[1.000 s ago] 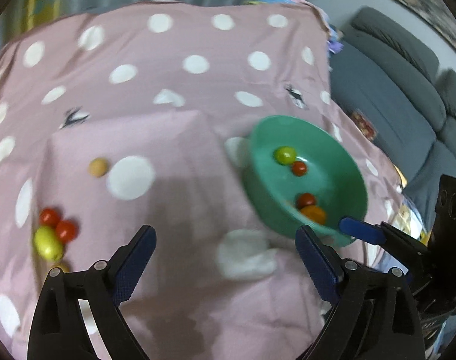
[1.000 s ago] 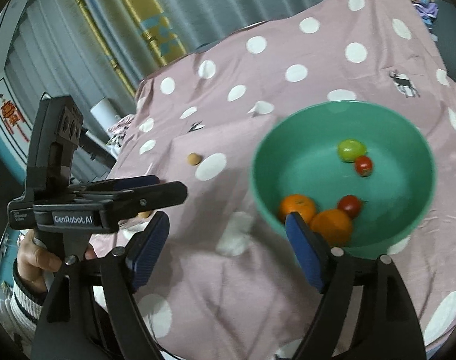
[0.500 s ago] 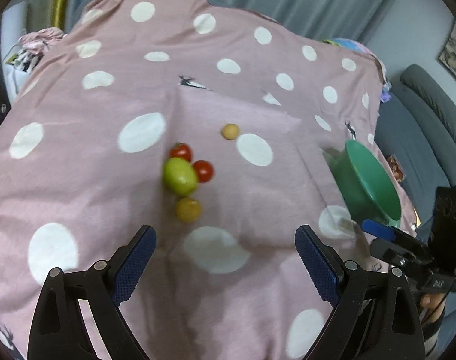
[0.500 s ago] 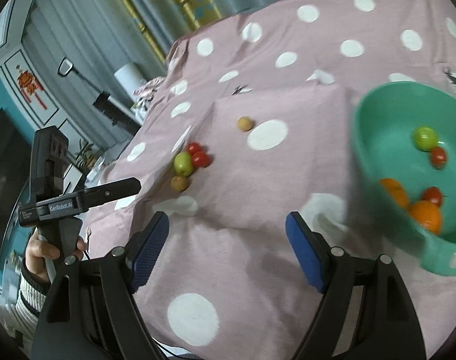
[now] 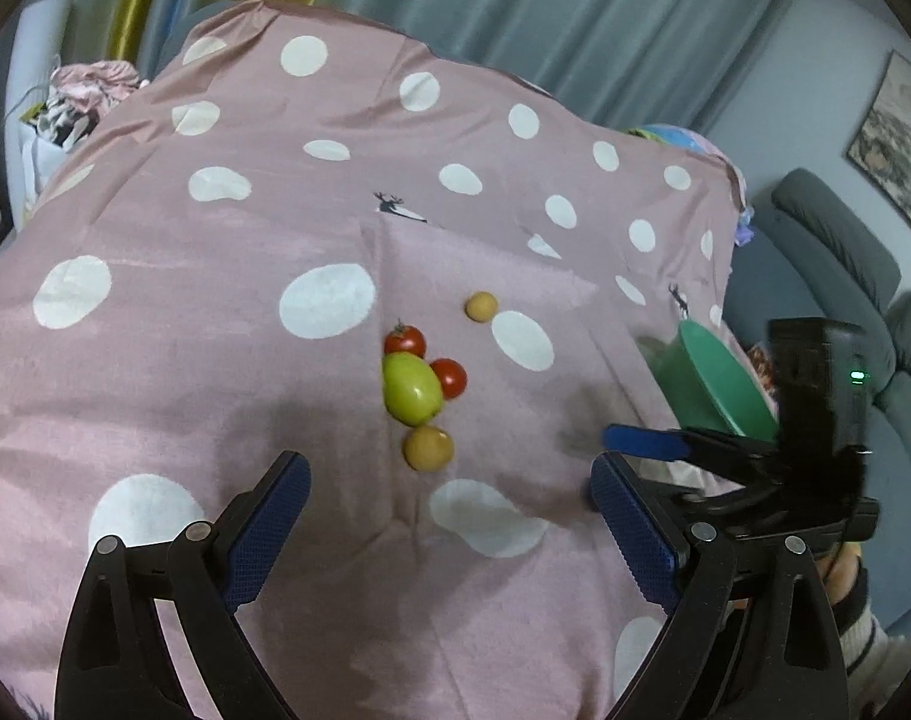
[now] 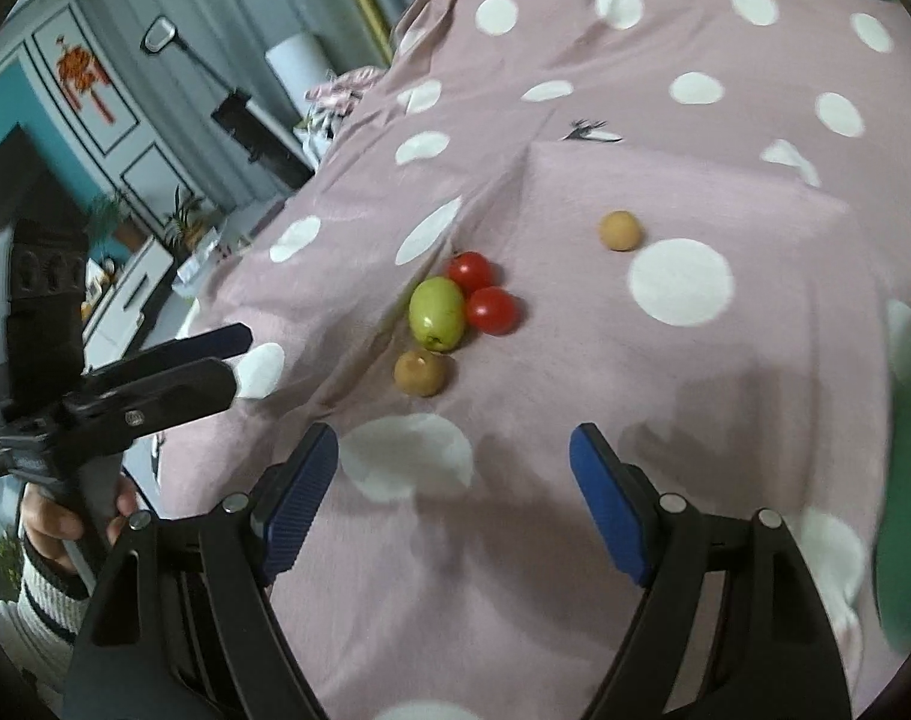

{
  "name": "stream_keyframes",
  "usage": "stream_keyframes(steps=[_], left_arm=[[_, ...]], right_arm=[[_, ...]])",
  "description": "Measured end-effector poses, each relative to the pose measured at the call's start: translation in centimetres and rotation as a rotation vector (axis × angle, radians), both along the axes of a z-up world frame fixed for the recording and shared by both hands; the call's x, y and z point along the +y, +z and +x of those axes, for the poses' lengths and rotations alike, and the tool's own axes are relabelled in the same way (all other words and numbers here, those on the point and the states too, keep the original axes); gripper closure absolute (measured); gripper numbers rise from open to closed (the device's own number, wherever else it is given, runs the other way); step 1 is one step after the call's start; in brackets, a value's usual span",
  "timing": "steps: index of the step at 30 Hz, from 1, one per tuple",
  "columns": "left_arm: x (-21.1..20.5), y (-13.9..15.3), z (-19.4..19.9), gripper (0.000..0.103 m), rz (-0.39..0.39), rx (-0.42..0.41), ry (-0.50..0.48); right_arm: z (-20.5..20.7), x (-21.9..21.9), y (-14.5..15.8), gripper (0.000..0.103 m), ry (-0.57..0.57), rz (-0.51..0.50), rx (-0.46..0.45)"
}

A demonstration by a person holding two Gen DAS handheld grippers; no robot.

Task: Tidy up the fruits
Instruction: 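Move both grippers back toward the remaining fruits on the cloth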

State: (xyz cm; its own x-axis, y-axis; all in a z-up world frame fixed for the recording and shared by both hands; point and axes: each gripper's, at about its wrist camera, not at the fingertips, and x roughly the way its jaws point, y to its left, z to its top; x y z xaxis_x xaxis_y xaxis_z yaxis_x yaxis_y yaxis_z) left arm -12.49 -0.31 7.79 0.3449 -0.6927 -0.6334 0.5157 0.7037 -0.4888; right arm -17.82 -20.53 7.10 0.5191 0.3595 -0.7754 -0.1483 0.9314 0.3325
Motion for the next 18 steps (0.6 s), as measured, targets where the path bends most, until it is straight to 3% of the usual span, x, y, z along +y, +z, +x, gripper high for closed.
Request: stream_keyframes(steps=[7,15,18], left_arm=[[0.8,-0.4,1.2,0.004,-0.02,0.003,-0.005],[0.9,-0.9,3.2,0.004,-0.017,0.009,0.014],[1.3,-1.0,3.7,0.004,-0.063,0.026,0.005]], right_arm=[[3.9,1.6,-1.5,0.023,0.036,0.063,0.052],[6.8,2.3,-2.9,0.041,0.038,0.131,0.098],[7.4,2.0,-3.4,0.05,0.019,0.131,0.116]])
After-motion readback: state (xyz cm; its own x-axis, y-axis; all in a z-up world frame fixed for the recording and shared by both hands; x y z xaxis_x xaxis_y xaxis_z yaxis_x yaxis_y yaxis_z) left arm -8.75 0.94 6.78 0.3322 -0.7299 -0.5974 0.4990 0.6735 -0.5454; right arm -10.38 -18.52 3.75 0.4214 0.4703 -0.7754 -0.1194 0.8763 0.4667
